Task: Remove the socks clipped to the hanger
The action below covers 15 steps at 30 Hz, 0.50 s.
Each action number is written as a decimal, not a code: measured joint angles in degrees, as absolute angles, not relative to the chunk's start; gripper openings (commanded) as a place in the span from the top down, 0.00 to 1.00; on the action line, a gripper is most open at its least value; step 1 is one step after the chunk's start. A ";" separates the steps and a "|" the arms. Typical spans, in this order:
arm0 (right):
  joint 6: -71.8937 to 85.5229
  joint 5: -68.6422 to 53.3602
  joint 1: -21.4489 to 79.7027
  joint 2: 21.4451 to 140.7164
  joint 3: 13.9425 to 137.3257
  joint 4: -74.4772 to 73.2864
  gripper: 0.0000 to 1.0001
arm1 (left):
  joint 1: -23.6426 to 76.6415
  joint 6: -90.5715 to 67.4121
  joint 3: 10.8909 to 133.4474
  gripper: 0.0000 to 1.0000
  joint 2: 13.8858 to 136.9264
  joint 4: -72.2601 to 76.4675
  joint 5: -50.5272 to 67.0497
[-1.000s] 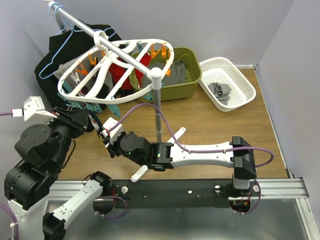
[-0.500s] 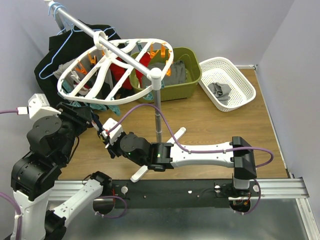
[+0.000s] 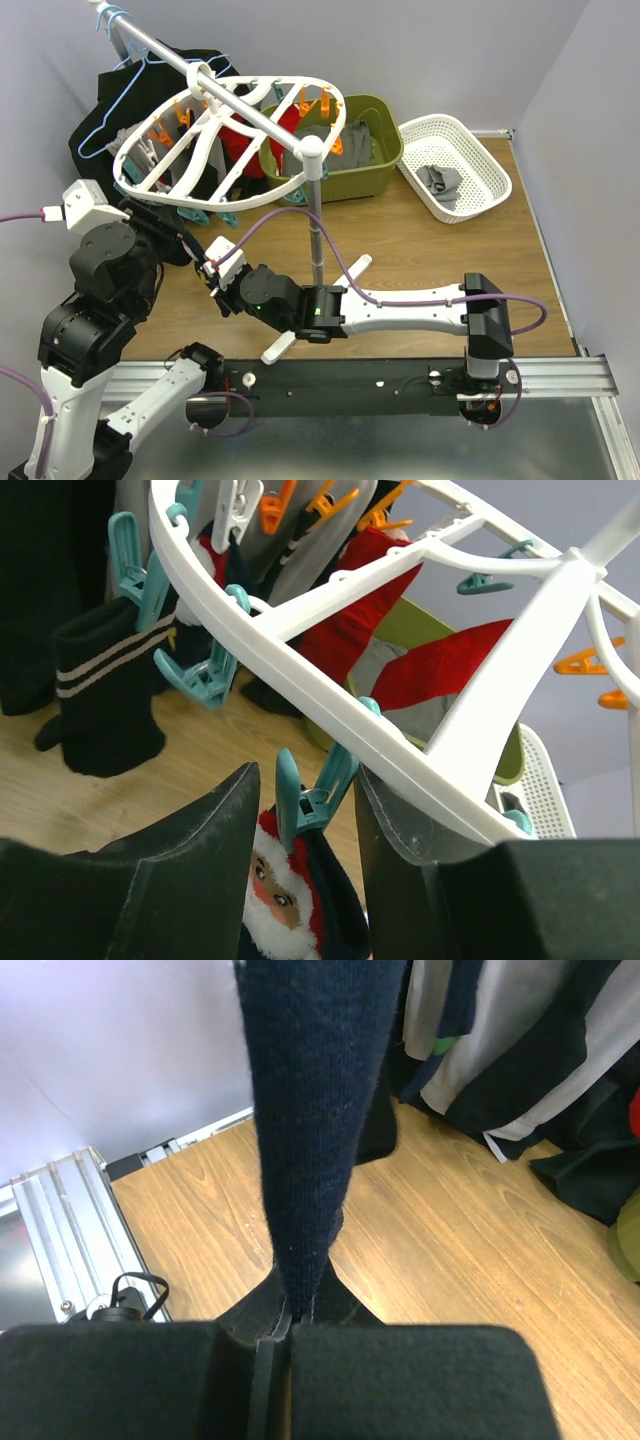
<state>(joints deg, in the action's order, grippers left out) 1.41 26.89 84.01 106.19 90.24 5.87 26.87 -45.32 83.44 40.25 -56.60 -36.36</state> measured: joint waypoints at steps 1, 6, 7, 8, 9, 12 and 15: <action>1.41 26.89 84.03 106.19 90.24 5.87 0.99 | 26.87 -44.97 83.31 0.53 40.40 -56.29 -36.62; 1.39 26.89 84.05 106.19 90.24 5.87 0.99 | 26.87 -42.70 82.52 0.73 41.21 -53.98 -38.02; 1.34 26.89 84.05 106.19 90.24 5.87 0.99 | 26.87 -42.35 82.35 0.81 41.23 -53.63 -38.20; 1.26 26.89 84.05 106.19 90.24 5.85 0.99 | 26.87 -41.95 82.04 0.86 41.25 -53.17 -38.26; 1.21 26.92 84.05 106.17 90.24 5.82 0.99 | 26.87 -41.65 81.82 0.89 41.25 -52.58 -38.28; 1.04 26.92 84.05 106.19 90.24 5.43 0.99 | 27.05 -40.64 81.41 1.00 41.21 -51.44 -38.39; 1.04 26.92 84.07 106.17 90.11 5.04 0.99 | 27.05 -40.14 81.34 1.00 41.06 -50.68 -38.41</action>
